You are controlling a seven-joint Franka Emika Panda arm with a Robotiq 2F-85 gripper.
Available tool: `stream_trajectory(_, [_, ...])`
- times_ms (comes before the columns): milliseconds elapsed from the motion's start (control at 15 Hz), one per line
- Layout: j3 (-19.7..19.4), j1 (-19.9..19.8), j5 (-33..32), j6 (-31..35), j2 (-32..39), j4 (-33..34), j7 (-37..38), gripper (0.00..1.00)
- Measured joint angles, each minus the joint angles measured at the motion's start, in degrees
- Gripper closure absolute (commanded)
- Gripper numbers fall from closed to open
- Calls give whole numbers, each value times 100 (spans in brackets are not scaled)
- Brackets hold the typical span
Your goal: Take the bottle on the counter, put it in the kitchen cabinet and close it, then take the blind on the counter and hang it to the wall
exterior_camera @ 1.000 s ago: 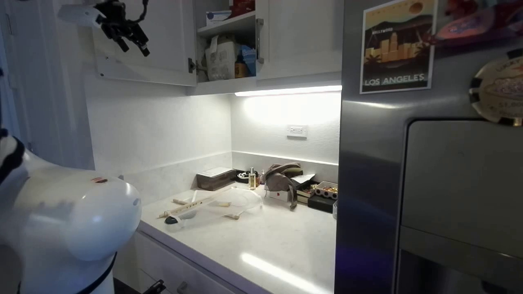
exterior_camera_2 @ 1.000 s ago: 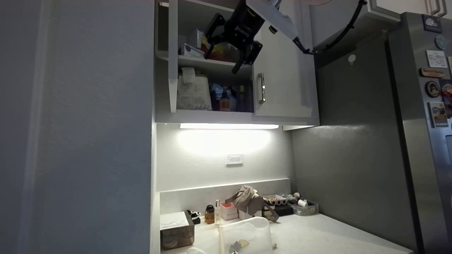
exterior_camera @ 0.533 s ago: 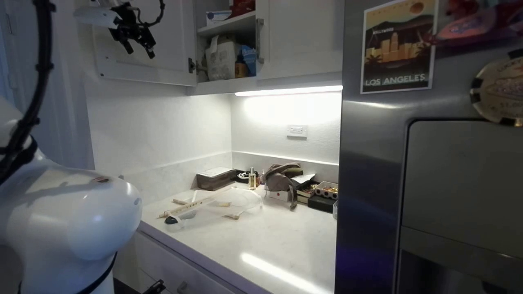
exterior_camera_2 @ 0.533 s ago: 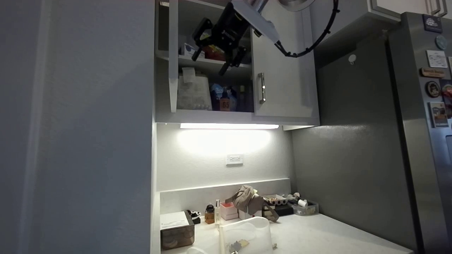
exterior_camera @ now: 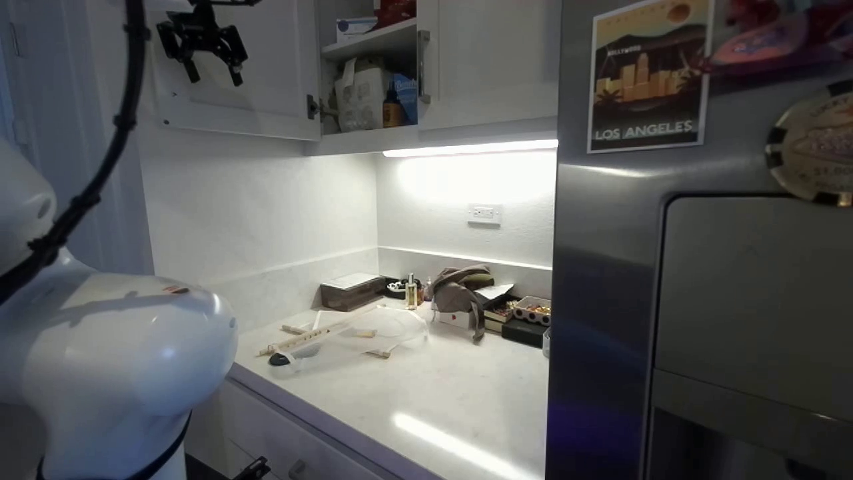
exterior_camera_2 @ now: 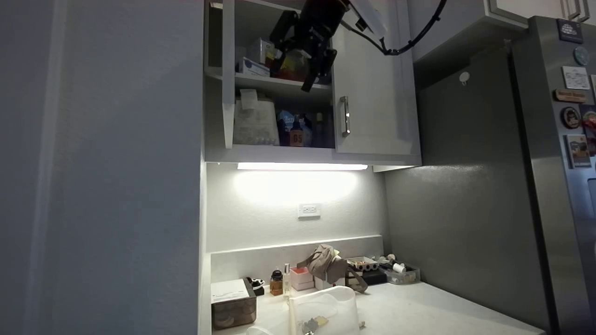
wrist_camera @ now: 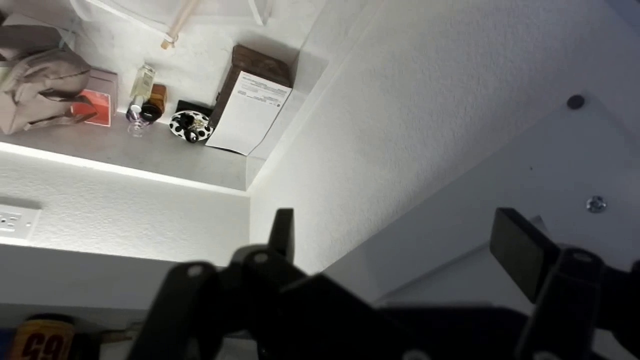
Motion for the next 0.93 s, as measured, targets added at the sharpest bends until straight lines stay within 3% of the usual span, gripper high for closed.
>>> stream_trajectory(467, [-276,146,353,-522,42,394,-723,0])
stream_trajectory(933, [-292,334,706,-661,175,780,-1025,0])
